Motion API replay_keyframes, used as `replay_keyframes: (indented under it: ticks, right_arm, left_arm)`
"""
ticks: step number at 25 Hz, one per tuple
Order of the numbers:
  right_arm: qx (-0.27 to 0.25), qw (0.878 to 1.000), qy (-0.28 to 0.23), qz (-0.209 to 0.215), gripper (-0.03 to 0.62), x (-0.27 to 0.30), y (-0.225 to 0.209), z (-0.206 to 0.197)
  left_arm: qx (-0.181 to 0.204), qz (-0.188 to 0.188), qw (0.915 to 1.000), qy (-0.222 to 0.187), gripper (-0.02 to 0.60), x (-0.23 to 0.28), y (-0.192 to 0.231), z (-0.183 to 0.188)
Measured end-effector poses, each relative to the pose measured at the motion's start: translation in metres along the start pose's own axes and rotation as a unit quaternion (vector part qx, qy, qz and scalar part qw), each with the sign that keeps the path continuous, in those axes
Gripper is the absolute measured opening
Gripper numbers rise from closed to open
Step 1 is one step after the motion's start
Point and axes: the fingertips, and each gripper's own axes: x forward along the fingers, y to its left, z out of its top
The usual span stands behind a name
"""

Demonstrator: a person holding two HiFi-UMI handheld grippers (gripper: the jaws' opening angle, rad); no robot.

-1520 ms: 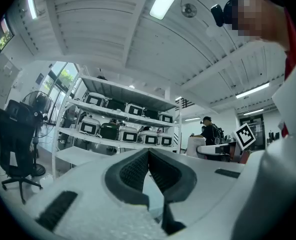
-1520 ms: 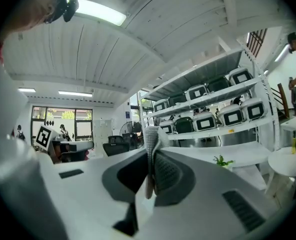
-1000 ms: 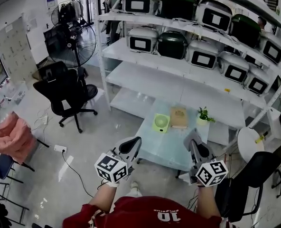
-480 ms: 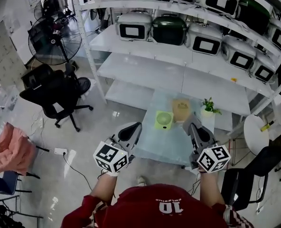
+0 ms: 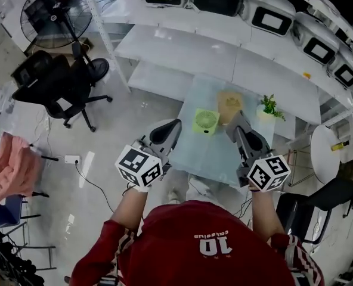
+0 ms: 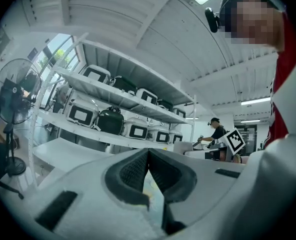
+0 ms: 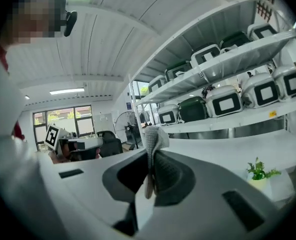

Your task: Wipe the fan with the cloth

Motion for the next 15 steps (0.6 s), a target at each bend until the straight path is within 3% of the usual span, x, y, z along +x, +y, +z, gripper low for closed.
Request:
replay_keyframes:
  ticks: [6,11,15]
  right_arm:
    - [0.015,0.999,0.023,0.045,0.018,0.038,-0.024,-0.012]
    - [0.027,0.996,0.044,0.067,0.018,0.072,-0.034,-0.045]
    - [0.035,0.994,0.067,0.078,0.018,0.090,-0.045,-0.072]
  left_arm:
    - [0.015,0.006,0.9998,0.010,-0.002,0.037,0.005,-0.017]
    - [0.018,0.025,0.9995,0.007,-0.002,0.055,0.019,-0.030]
    - [0.009,0.044,0.9988,0.020,-0.002,0.070,0.032,-0.062]
